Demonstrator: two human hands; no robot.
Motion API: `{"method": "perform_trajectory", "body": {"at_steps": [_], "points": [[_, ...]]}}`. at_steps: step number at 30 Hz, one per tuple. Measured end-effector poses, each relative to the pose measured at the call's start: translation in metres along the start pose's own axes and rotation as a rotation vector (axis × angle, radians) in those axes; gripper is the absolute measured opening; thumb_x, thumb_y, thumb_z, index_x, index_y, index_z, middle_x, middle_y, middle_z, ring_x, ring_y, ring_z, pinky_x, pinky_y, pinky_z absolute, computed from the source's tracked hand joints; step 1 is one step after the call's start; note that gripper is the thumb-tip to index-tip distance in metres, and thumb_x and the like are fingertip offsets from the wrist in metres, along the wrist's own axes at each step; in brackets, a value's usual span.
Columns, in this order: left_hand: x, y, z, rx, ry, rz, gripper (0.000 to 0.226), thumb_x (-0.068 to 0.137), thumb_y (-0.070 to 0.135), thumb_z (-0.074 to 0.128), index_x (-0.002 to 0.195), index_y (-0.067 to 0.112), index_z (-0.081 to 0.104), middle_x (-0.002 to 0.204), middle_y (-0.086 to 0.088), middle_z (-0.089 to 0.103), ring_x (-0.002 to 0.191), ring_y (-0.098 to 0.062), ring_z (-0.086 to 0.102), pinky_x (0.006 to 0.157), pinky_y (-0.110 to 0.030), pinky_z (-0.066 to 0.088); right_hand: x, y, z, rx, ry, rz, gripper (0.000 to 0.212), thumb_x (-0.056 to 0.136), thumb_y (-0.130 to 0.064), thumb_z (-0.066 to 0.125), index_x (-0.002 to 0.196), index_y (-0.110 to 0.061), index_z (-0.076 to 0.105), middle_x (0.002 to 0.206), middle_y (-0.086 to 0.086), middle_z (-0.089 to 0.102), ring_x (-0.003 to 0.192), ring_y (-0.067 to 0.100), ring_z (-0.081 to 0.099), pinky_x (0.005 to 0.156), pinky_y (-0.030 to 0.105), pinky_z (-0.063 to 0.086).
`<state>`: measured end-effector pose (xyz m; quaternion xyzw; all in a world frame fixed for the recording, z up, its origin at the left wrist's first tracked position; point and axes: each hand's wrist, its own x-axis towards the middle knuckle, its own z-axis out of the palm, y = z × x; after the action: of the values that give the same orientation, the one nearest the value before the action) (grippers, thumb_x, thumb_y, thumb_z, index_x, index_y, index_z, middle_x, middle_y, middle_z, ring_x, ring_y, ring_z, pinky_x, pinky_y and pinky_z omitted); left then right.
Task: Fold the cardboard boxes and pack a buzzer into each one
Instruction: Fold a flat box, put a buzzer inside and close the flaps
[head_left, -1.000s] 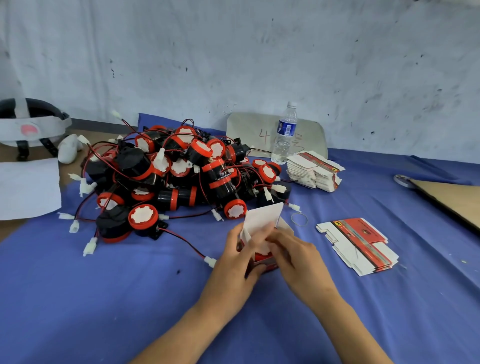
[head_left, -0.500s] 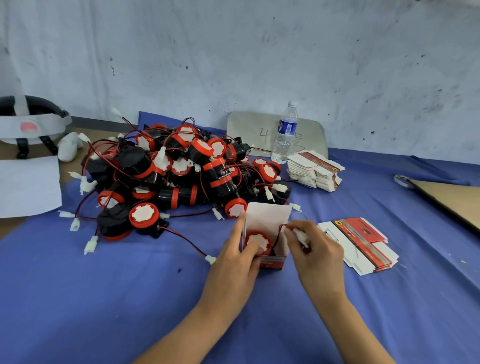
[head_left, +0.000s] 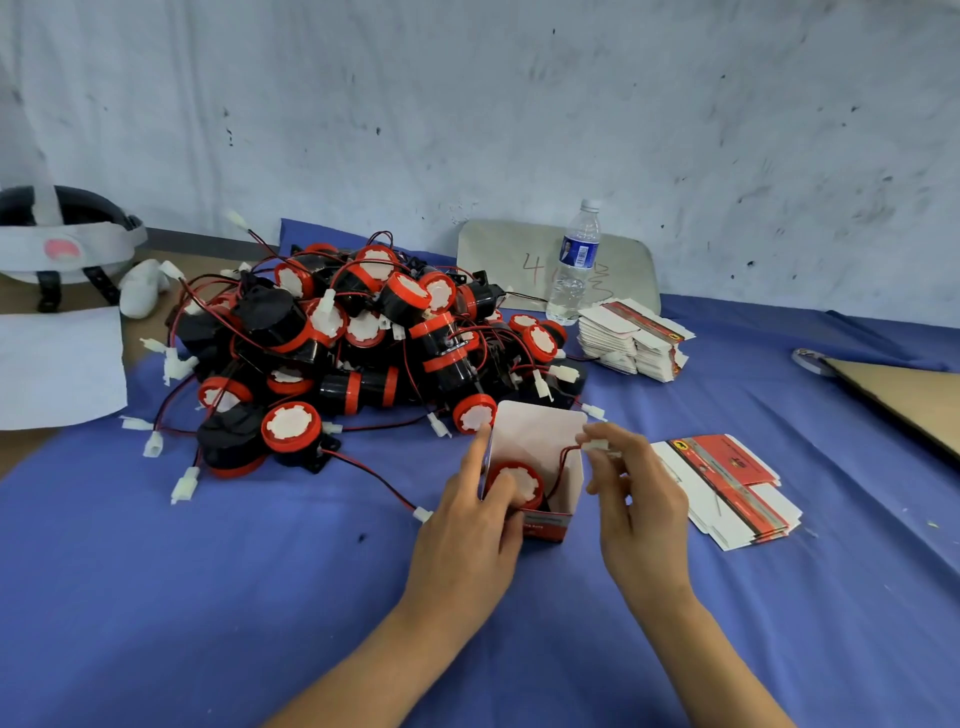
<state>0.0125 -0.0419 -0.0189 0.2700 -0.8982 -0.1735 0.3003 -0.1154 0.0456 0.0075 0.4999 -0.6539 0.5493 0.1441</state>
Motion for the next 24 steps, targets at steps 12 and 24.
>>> {"method": "perform_trajectory", "body": {"at_steps": [12,24], "points": [[-0.0009,0.0009,-0.0010,0.040,-0.037,-0.027,0.004,0.097,0.023,0.046,0.099,0.024,0.043,0.161,0.010,-0.003,0.130,-0.014,0.039,0.075,-0.030,0.053,0.0002,-0.0066,0.0017,-0.222,-0.135,0.091,0.014,0.095,-0.010,0.057,0.109,-0.009,0.060,0.067,-0.024,0.047,0.057,0.004,0.050,0.056,0.010,0.034],[-0.0024,0.0023,0.0018,0.061,-0.027,-0.032,0.020,0.099,0.026,0.046,0.118,0.029,0.048,0.161,0.010,-0.004,0.138,-0.013,0.030,0.078,-0.030,0.053,0.0042,-0.0064,0.0073,-0.472,-0.211,0.080,0.034,0.093,-0.015,0.063,0.127,-0.018,0.059,0.084,0.002,0.063,0.078,0.025,0.060,0.053,0.037,0.048]]}}
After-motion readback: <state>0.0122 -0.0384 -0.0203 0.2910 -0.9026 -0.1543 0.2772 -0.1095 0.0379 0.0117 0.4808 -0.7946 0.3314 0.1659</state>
